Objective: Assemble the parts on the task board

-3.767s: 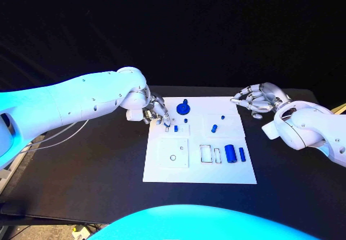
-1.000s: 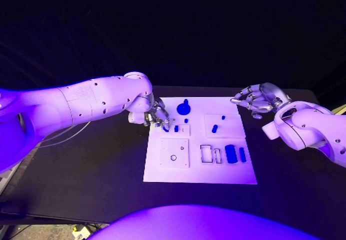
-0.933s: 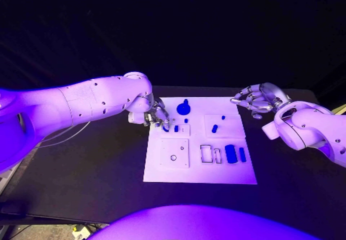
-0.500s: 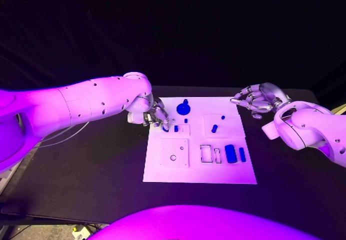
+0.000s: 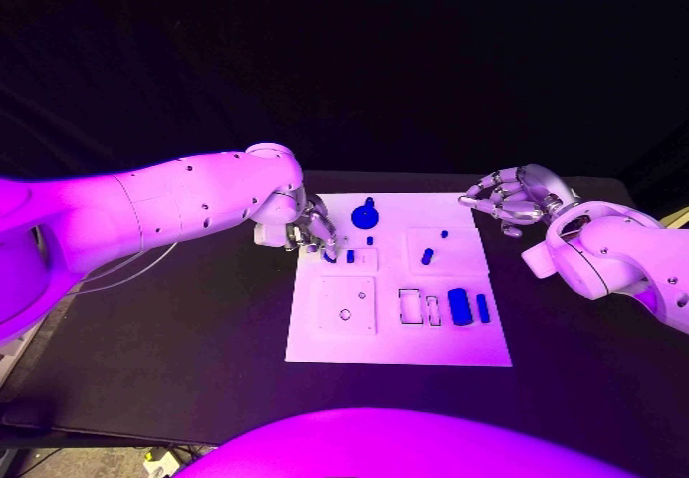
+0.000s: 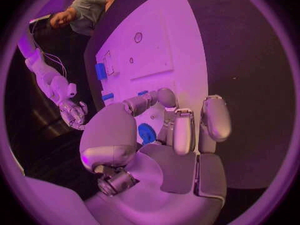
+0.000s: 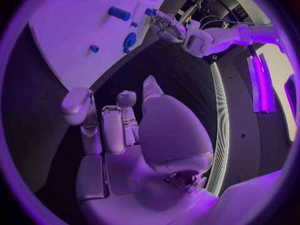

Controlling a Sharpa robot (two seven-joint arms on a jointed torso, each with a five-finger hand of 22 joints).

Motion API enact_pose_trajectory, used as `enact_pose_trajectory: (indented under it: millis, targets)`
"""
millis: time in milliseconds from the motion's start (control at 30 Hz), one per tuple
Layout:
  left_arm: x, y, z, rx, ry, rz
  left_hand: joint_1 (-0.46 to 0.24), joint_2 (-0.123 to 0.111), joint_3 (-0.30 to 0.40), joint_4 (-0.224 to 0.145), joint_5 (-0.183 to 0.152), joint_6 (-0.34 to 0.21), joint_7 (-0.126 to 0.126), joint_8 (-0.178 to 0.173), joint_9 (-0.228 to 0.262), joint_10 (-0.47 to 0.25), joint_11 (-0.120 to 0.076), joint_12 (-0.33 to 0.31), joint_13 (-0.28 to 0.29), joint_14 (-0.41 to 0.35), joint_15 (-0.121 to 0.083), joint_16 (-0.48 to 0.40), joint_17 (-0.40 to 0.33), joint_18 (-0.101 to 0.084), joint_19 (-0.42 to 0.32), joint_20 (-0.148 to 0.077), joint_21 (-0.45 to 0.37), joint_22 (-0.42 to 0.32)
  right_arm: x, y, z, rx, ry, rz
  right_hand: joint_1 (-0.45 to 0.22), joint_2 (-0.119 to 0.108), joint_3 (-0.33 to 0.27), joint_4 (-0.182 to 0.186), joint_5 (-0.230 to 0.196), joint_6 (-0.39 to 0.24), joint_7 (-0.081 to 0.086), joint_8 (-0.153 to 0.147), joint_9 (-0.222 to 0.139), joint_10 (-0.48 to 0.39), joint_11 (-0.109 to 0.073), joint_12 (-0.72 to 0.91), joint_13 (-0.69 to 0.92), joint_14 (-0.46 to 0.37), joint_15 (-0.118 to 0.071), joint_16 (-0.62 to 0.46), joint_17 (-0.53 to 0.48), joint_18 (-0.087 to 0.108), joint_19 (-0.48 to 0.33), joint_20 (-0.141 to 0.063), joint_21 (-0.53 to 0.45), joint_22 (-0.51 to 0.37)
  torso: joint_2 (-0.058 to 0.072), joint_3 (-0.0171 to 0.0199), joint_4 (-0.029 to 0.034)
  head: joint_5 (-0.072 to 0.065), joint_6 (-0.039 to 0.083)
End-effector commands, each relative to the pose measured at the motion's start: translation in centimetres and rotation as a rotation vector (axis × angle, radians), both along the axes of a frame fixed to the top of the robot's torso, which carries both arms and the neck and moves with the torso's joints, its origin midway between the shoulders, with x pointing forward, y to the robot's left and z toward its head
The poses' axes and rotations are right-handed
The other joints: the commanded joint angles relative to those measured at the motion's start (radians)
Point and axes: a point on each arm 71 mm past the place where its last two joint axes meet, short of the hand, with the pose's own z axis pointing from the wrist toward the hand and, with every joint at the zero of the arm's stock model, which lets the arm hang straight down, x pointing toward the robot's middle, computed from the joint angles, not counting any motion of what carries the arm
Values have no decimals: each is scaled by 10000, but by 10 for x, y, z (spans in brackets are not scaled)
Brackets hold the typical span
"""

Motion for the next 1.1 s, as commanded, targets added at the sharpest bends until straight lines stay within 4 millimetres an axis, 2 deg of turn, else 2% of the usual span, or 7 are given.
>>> enact_pose_trajectory:
  millis: [33,1100]
  targets:
    - [-2,-1,-4,36,113,-43,-265,704,514,75,548,2066,-501,322,823,315,-104,145,191,979,-41,256,2330,-13,275,-10,159,193,0,1,0,4,-18,44,-164,309,-538,13,-79,70,-11,-110,137,-101,-67,19,-60,476,-89,-124,301,168,88,-91,-119,-62,-2,5,-5,-5,2]
    - [-1,-6,-7,-14,248,-48,-579,881,14,422,410,2292,-546,143,932,472,-133,174,360,1008,-59,329,2436,-42,332,-32,258,324,-1,0,0,12,-25,47,-147,323,-565,14,-79,79,-12,-115,142,-108,-69,15,-82,476,-91,-139,298,170,89,-92,-144,-65,2,0,0,-69,2]
